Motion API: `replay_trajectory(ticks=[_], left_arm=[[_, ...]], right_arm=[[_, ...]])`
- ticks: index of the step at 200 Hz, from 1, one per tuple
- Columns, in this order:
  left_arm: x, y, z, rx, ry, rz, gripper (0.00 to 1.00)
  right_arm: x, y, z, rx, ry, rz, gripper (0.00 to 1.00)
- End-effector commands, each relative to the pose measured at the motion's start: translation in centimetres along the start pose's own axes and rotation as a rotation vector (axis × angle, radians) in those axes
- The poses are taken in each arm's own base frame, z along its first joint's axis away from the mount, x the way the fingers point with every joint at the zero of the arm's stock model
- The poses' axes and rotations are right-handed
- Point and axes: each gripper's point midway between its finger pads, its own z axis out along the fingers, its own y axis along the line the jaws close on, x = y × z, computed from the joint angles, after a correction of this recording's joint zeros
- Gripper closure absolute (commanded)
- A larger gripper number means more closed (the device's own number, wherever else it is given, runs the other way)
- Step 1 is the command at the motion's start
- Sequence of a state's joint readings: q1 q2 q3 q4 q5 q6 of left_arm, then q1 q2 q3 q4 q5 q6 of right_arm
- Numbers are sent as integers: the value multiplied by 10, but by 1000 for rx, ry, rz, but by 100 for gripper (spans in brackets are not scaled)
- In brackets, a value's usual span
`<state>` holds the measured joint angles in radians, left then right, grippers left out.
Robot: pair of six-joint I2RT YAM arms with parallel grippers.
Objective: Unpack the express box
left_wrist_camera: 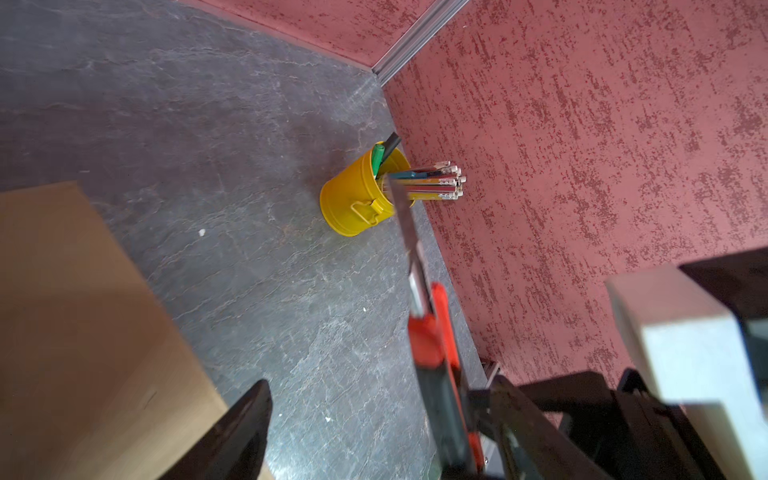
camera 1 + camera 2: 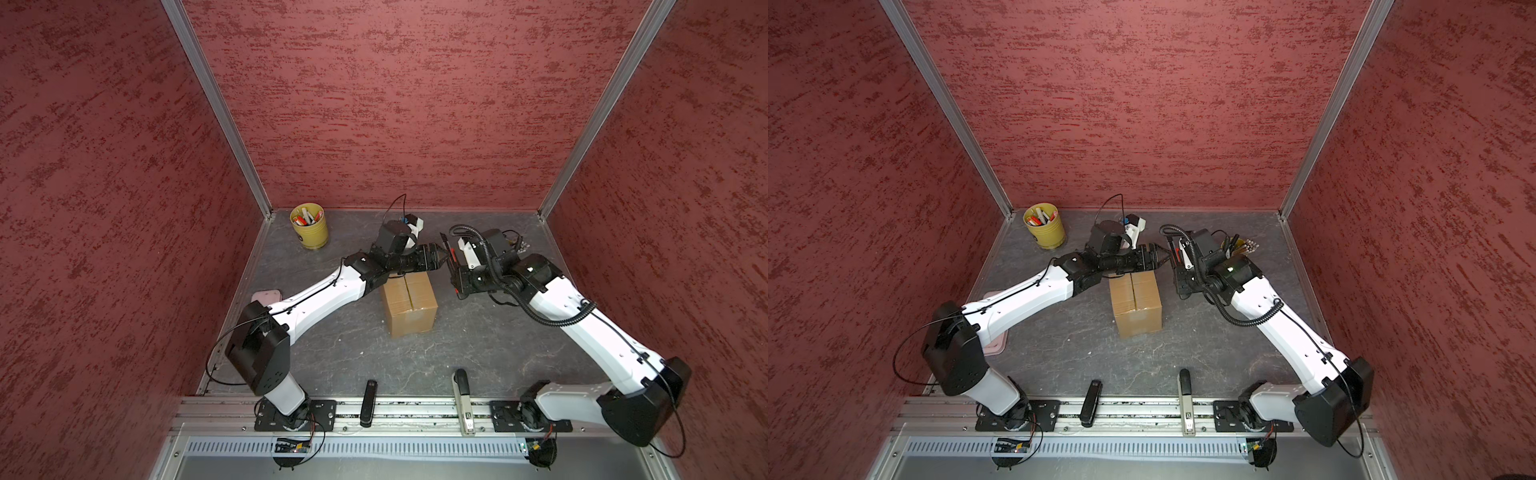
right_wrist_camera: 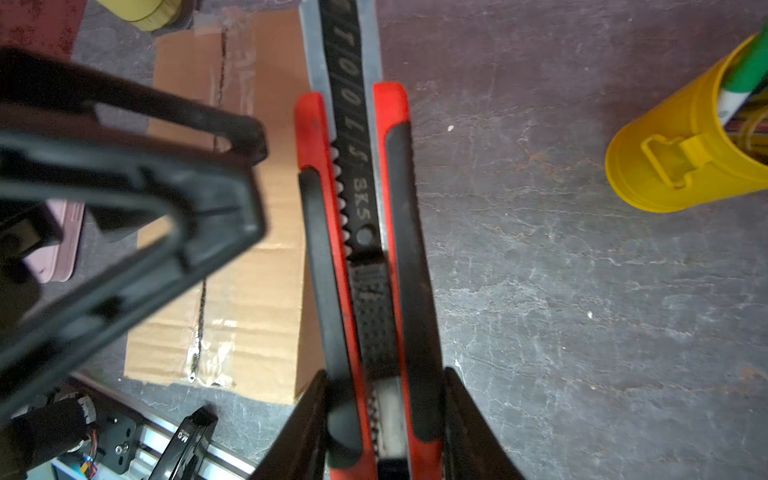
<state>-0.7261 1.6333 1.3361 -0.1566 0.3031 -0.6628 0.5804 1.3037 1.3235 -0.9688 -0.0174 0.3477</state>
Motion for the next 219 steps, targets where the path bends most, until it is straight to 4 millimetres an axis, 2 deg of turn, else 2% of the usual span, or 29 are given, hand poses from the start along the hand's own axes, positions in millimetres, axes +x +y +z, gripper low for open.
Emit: replay_trajectory(ticks=[1,44,82,120,155,178,207,219], left_arm=[[-13,-25,5,77,-36,29,22],[-6,-33,20,106,-8,20,40],[-2,-34,26,117,4,10,54],[-1,-35,27,130,5,-1,78],[3,-34,30,152,18,-25,86],[4,-35,31,174,24,-42,87],[5,-37,30,190,26,-44,88],[5,-38,29,197,27,-46,88]], right_arm=[[-12,15,-8,-49,-46,5,100],[-13,21,-6,-63,-59,4,100],[-15,24,-7,-82,-73,6,100],[-12,24,-4,-80,-72,11,100],[-13,23,-5,-82,-88,20,100],[-15,23,-5,-86,-101,31,91],[-19,22,-3,-85,-128,46,70],[-21,22,-2,-81,-138,48,65]])
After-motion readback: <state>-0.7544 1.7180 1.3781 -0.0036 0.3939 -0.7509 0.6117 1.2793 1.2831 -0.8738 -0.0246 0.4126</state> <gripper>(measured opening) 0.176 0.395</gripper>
